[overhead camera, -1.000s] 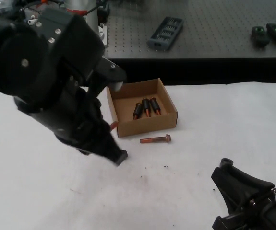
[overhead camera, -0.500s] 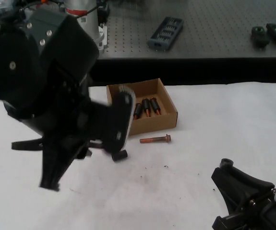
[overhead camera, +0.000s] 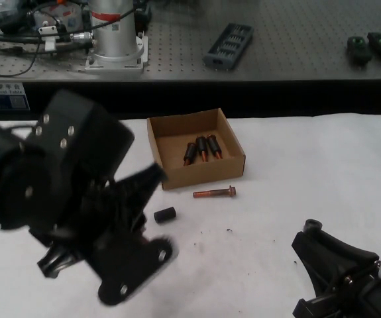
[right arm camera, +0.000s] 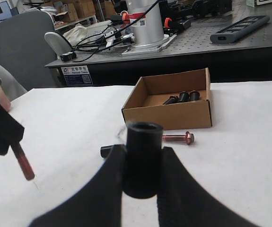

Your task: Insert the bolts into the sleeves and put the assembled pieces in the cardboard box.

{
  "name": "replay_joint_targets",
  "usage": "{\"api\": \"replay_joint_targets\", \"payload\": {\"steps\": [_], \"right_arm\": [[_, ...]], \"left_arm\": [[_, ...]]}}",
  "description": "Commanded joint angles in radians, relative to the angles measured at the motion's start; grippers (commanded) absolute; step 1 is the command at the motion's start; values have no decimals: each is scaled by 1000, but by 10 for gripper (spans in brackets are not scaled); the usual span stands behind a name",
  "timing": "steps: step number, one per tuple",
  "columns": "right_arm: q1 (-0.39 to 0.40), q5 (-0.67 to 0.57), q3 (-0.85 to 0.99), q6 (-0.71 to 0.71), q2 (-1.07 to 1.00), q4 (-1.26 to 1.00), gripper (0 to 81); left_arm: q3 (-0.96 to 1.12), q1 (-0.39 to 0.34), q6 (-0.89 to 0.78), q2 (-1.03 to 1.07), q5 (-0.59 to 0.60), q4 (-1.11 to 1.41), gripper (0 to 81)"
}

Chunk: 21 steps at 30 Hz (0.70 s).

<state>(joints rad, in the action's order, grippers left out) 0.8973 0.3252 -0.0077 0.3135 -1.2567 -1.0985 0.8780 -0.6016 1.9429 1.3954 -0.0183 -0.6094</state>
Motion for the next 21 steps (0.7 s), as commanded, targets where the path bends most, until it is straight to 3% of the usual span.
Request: {"api": "replay_joint_targets", "payload": {"steps": [1, 21], "right_arm": [[1, 62, 8, 49, 9, -47, 57], [1, 70, 8, 45, 9, -38, 57]], "left_arm": [[-57, 0, 99, -1, 8, 45, 6], [-118, 0, 100, 181, 8, 56, 6]]}}
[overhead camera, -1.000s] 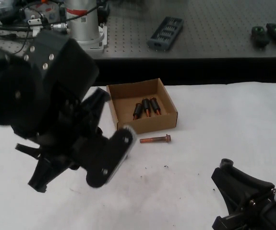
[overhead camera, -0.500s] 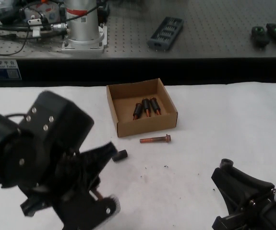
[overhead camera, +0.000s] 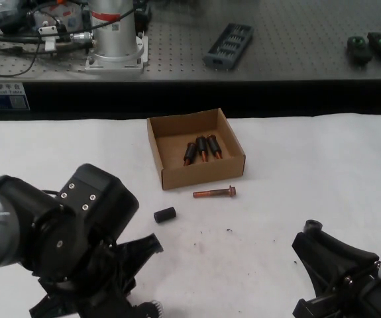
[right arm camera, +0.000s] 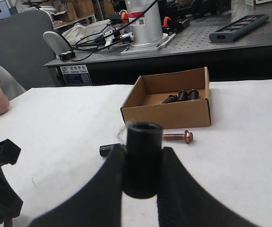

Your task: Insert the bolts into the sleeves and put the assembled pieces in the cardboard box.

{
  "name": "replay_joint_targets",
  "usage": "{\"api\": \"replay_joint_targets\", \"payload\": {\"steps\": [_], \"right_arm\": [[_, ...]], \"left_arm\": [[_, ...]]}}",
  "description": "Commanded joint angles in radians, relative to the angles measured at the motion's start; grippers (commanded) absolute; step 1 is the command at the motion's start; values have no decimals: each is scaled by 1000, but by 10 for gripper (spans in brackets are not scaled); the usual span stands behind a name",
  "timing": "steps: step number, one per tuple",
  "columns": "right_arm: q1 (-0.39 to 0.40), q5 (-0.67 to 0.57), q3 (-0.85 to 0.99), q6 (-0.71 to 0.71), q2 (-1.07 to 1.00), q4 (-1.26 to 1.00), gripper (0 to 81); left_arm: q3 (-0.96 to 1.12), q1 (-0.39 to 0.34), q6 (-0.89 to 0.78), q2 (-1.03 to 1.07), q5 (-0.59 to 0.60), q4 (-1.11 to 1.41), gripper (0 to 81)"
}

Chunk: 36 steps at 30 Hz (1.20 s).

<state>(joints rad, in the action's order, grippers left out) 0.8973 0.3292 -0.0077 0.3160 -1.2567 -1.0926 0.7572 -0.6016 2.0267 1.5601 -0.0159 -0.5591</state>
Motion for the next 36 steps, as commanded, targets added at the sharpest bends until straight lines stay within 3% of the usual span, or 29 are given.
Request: {"api": "replay_joint_targets", "payload": {"steps": [1, 3, 5, 11, 17, 24, 28, 36], "right_arm": [[1, 66, 8, 42, 9, -44, 57], [1, 66, 8, 42, 9, -44, 57], [1, 66, 8, 42, 9, -44, 57], [1, 66, 8, 42, 9, -44, 57], [1, 66, 8, 42, 9, -44, 57], [1, 66, 8, 42, 9, -44, 57], [1, 66, 8, 42, 9, -44, 57], [1, 66, 8, 42, 9, -44, 57]], "left_arm": [[3, 0, 16, 25, 2, 5, 6], [3, 0, 14, 37, 1, 5, 9], [3, 0, 7, 40, 1, 14, 64], [3, 0, -187, 35, -7, 52, 452], [3, 0, -348, 2, -45, 59, 379], [3, 0, -575, -131, 16, -35, 381], [3, 0, -911, -228, 55, -24, 381], [3, 0, -1810, -355, 42, 0, 381]]}}
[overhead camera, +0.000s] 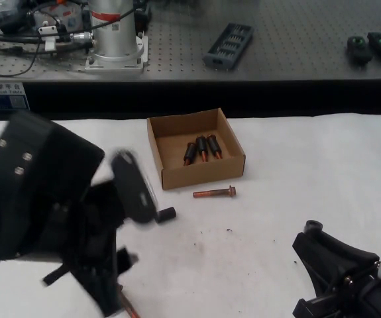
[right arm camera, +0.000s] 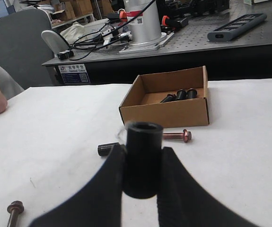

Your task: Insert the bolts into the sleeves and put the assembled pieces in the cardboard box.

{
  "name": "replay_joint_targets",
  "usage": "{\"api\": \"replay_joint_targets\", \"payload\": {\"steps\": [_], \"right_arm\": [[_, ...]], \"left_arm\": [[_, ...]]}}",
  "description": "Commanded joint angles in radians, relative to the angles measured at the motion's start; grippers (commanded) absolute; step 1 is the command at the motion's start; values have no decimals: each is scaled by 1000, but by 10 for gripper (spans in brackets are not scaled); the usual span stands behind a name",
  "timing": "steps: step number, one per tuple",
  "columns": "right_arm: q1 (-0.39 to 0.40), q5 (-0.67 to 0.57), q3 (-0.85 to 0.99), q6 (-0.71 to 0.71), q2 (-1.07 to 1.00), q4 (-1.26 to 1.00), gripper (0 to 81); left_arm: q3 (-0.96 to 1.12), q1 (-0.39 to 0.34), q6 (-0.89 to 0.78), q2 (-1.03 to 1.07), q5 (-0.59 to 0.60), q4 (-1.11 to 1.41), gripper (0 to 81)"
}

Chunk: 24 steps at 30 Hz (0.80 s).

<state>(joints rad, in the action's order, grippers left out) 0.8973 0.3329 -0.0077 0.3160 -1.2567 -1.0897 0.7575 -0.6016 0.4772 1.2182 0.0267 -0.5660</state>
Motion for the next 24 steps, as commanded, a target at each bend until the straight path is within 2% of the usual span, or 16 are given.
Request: {"api": "replay_joint_targets", "payload": {"steps": [1, 6, 10, 16, 24], "right_arm": [[1, 62, 8, 42, 9, -47, 57], [1, 62, 8, 42, 9, -38, 57], [1, 62, 8, 42, 9, -38, 57], [1, 62, 8, 42, 9, -38, 57], [1, 62, 8, 46, 9, -38, 57]], "left_arm": [[3, 0, -360, -16, 0, 5, 381], [3, 0, -824, -18, 0, 5, 381], [3, 0, -1062, -18, -18, 11, 381], [-6, 0, -1269, -18, -143, 14, 381], [-108, 0, -1372, -18, -108, 81, 381]]}}
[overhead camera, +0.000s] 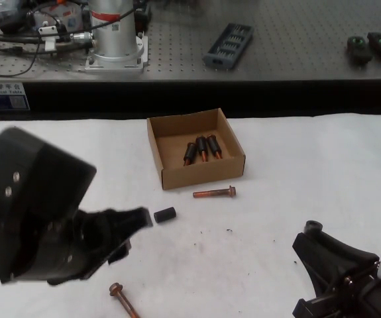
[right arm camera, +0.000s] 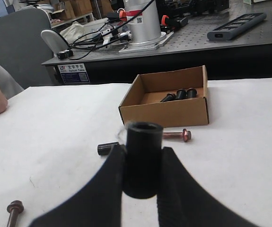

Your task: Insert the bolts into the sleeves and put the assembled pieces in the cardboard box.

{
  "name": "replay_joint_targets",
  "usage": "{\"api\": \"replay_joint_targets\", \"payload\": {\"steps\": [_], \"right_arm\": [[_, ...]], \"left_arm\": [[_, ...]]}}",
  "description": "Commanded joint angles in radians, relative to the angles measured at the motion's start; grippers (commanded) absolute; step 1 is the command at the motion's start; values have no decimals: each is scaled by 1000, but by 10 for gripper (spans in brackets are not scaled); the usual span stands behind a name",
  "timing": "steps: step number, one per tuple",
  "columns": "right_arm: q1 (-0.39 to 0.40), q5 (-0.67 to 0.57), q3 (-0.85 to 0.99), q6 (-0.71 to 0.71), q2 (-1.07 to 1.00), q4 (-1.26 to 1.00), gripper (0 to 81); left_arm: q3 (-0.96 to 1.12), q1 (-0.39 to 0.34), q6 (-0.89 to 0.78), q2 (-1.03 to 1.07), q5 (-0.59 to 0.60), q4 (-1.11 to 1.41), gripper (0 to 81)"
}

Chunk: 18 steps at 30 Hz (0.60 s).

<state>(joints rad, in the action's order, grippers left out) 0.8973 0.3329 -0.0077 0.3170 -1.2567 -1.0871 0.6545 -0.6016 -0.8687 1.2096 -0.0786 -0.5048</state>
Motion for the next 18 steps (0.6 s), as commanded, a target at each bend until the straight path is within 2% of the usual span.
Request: {"api": "replay_joint_targets", "payload": {"steps": [1, 6, 13, 18], "right_arm": [[1, 62, 8, 48, 9, -41, 57], [1, 62, 8, 49, 9, -41, 57], [1, 62, 8, 57, 9, -41, 57], [1, 62, 8, 57, 9, -41, 57]], "left_arm": [[-20, 0, -31, -9, -10, 28, 381], [-84, 5, -56, 6, -3, 106, 381], [-88, 3, -101, 176, 95, 211, 381], [-87, 3, -104, 268, 91, 223, 381]]}}
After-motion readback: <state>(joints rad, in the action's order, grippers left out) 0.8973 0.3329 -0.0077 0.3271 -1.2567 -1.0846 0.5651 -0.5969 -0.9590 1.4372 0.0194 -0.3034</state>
